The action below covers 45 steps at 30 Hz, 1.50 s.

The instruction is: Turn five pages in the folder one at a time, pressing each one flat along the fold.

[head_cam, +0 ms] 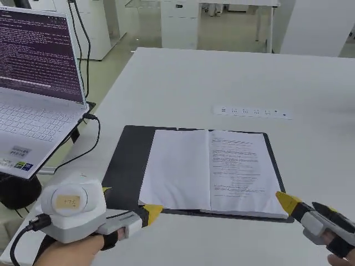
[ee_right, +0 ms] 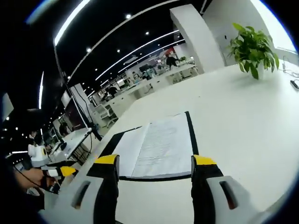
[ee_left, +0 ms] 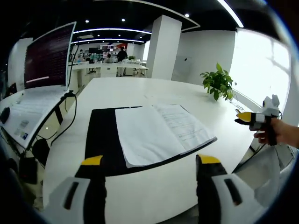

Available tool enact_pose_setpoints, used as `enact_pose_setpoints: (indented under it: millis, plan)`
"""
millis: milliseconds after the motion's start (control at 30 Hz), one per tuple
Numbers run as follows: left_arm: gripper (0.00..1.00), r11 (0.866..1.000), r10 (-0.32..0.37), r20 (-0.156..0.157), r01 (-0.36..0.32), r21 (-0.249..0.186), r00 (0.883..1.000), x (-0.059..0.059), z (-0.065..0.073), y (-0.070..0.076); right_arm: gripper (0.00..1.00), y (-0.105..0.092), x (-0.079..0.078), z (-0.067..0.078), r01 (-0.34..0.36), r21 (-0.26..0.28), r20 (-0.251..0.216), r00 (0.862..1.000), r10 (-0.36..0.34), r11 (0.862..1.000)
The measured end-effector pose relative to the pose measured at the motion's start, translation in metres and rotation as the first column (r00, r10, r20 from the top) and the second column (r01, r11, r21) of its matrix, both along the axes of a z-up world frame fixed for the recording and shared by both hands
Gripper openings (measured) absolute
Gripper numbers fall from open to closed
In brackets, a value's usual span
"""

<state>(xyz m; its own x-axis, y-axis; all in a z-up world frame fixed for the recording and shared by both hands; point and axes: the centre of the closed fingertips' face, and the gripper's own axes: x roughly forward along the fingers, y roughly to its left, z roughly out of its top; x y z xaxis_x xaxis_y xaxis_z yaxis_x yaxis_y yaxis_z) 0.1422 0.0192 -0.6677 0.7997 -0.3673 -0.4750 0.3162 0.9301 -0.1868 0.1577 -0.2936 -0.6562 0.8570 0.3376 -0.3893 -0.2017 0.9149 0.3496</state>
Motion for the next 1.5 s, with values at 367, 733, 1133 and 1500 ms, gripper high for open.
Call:
enact_pose_setpoints:
  millis: [367, 733, 1133, 1500]
  plan:
    - [0.99, 0.998, -0.050, 0.034, 0.048, 0.050, 0.998, -0.015, 0.013, -0.015, 0.95, -0.028, -0.004, 0.001, 0.026, -0.104, 0.041, 0.999, -0.022, 0.994]
    - [0.99, 0.996, -0.057, 0.036, 0.054, 0.076, 0.998, -0.009, 0.014, -0.015, 0.99, -0.033, 0.000, 0.007, -0.009, -0.127, 0.049, 0.999, 0.015, 0.992]
    - [0.90, 0.991, -0.105, 0.019, 0.103, 0.086, 0.994, 0.028, -0.001, -0.045, 0.95, -0.038, 0.004, 0.006, -0.003, -0.134, 0.050, 0.999, 0.009, 0.991]
    - [0.81, 0.956, -0.274, -0.003, 0.272, 0.112, 0.962, 0.065, -0.033, -0.125, 0.91, -0.030, 0.006, -0.002, -0.012, -0.104, 0.026, 1.000, 0.015, 0.995]
